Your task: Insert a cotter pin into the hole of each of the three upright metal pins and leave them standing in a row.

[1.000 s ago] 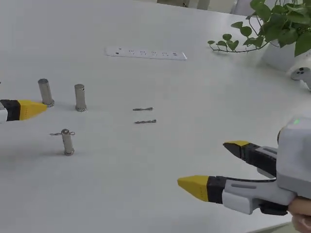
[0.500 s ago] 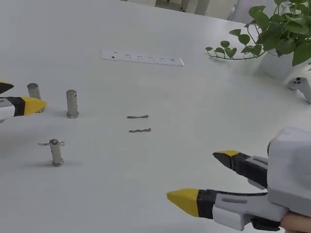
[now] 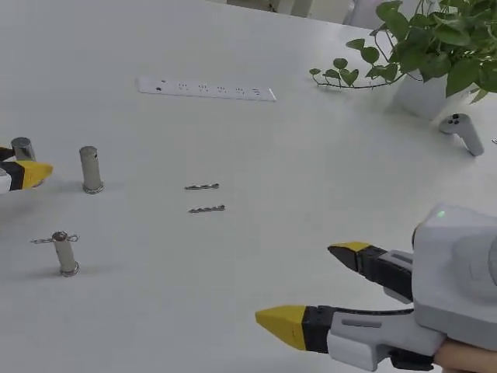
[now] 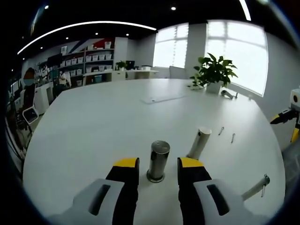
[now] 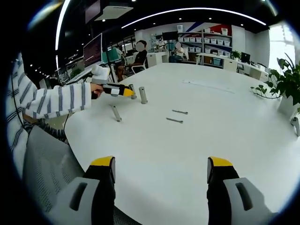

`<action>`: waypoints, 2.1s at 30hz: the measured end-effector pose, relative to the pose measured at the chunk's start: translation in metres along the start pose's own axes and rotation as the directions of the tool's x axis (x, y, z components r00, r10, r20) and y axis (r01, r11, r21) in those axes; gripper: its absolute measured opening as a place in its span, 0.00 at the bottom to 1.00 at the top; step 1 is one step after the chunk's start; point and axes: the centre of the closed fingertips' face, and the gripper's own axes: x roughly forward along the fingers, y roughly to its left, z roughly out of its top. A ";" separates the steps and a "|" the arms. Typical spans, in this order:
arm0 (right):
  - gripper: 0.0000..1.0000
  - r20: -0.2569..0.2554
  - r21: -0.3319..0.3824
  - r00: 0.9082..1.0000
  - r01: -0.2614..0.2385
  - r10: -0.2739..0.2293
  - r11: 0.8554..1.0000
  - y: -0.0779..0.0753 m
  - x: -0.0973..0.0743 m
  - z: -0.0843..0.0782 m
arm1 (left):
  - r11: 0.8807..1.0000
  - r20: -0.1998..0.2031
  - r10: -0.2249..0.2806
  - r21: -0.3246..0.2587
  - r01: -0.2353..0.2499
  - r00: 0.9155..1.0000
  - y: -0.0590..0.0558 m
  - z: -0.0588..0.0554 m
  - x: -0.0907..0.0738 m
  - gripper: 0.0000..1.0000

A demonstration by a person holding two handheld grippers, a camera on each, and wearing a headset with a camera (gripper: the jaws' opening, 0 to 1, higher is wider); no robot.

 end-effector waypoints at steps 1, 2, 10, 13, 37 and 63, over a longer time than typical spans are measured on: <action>0.78 0.000 0.002 1.000 0.001 -0.001 1.000 0.000 0.000 0.000 | 1.000 0.000 -0.002 0.001 0.002 1.000 0.000 0.000 0.001 0.28; 0.78 -0.003 0.007 1.000 0.003 -0.003 1.000 0.000 0.000 -0.001 | 1.000 -0.004 -0.005 0.005 0.005 1.000 0.000 -0.001 0.002 0.27; 0.76 -0.013 0.018 1.000 0.003 -0.002 1.000 0.000 0.004 -0.002 | 1.000 -0.009 -0.021 0.009 0.021 1.000 0.002 -0.003 0.006 0.11; 0.76 -0.014 0.015 1.000 0.000 0.001 1.000 0.001 0.005 -0.001 | 0.998 -0.017 -0.025 0.053 0.025 1.000 0.001 -0.003 0.005 0.10; 0.76 0.015 -0.033 0.999 -0.049 0.050 0.998 0.016 0.013 0.010 | 0.998 -0.040 -0.029 0.048 0.030 0.999 -0.052 0.004 -0.074 0.09; 0.76 0.049 -0.104 0.995 -0.076 0.081 0.992 0.037 0.006 0.023 | 1.000 -0.100 -0.012 0.023 0.015 0.995 -0.113 -0.046 -0.134 0.09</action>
